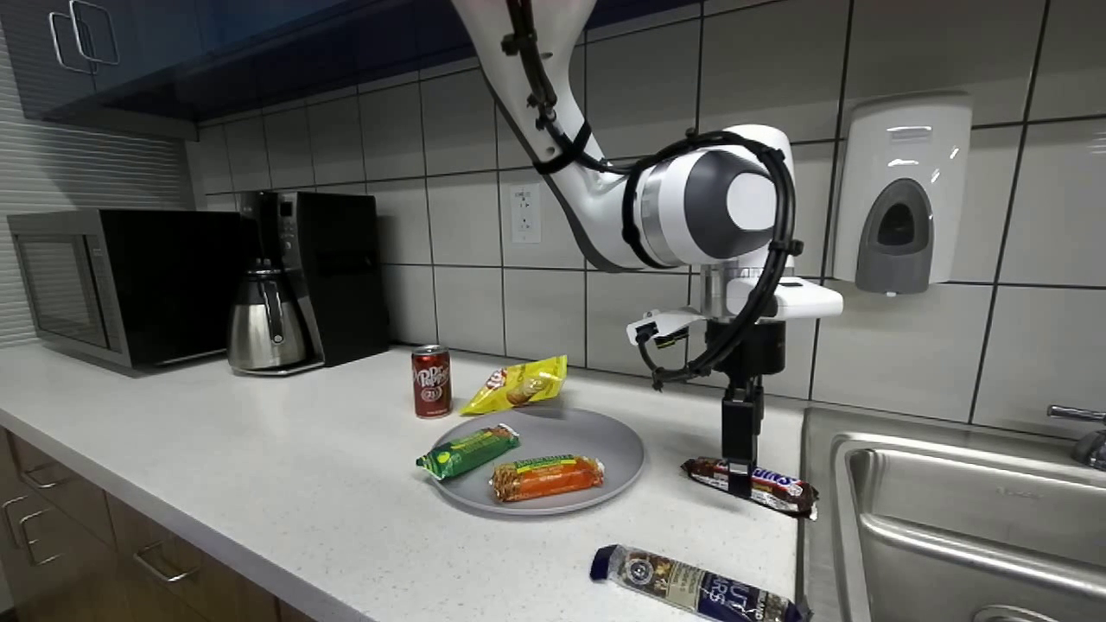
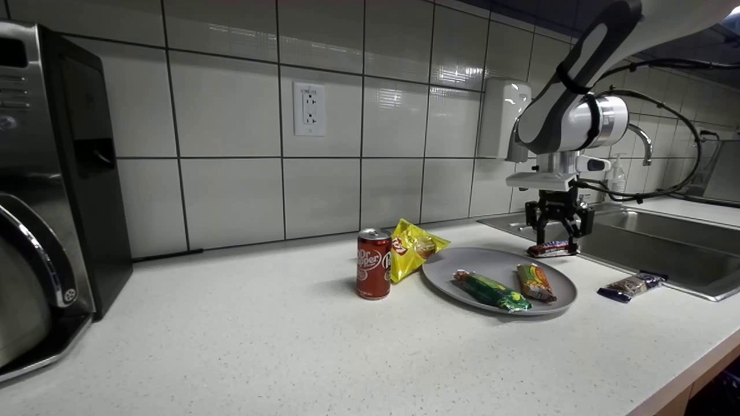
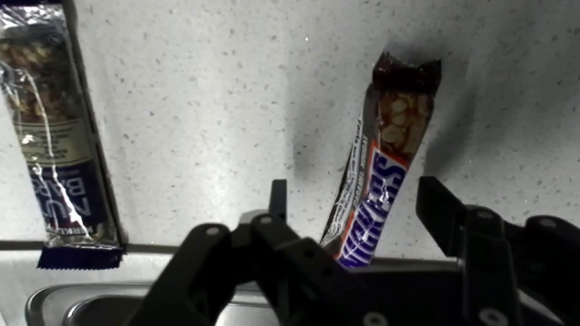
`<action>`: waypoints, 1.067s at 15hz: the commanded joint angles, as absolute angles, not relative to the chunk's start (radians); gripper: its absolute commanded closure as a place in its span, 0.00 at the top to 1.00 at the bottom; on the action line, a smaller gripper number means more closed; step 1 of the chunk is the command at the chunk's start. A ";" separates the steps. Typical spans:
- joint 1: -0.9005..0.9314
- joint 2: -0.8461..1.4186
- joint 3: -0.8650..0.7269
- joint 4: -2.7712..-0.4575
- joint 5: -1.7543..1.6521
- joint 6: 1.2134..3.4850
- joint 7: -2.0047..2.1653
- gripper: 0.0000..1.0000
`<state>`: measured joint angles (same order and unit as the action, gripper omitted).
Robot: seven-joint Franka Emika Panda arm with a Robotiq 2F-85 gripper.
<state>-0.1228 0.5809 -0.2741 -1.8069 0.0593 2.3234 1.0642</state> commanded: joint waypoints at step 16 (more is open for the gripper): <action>-0.109 0.534 -0.276 -1.845 0.061 2.349 1.086 0.04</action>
